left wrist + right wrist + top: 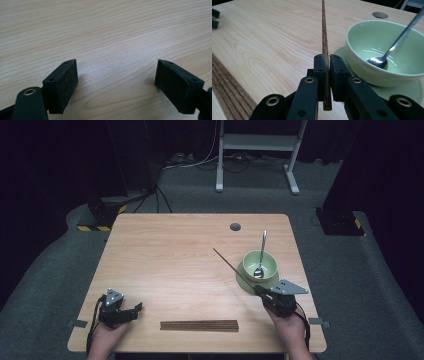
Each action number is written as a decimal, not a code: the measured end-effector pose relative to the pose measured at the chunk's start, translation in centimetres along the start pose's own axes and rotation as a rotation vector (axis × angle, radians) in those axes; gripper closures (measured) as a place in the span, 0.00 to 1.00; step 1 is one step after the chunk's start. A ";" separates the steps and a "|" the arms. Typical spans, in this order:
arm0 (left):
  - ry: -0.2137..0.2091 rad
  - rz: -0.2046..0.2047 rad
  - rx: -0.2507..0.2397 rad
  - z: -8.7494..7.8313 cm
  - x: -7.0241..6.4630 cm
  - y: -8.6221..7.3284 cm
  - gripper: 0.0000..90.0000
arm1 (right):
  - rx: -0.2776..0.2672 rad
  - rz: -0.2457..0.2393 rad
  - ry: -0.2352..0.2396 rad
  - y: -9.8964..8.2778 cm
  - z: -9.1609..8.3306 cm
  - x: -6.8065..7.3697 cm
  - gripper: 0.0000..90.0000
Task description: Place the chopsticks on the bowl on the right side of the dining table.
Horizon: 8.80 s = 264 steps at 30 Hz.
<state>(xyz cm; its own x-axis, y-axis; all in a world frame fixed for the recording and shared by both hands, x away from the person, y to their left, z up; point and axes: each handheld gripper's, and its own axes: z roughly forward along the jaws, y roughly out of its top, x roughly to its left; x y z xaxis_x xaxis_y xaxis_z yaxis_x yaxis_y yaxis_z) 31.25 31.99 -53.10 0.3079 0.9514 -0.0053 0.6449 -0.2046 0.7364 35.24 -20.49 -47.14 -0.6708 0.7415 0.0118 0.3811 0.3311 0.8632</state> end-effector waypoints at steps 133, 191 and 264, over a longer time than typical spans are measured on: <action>0.004 -0.006 0.001 0.0 0.0 0.0 0.21 | 0.232 -0.134 0.259 -2.1 6.9 8.5 0.72; 0.003 -0.006 0.001 0.0 0.0 0.0 0.21 | 0.220 -0.122 0.172 -2.4 6.5 6.4 0.82; 0.002 -0.002 0.000 0.0 0.0 0.0 0.21 | 0.013 0.021 -0.143 0.4 -0.8 -0.5 0.94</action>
<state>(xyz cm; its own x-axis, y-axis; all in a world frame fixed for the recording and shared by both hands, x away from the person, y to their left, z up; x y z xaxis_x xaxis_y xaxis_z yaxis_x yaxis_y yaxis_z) 31.19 32.01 -53.11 0.3051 0.9523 -0.0050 0.6455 -0.2029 0.7363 35.23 -21.22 -46.35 -0.5658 0.8234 -0.0431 0.4026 0.3216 0.8570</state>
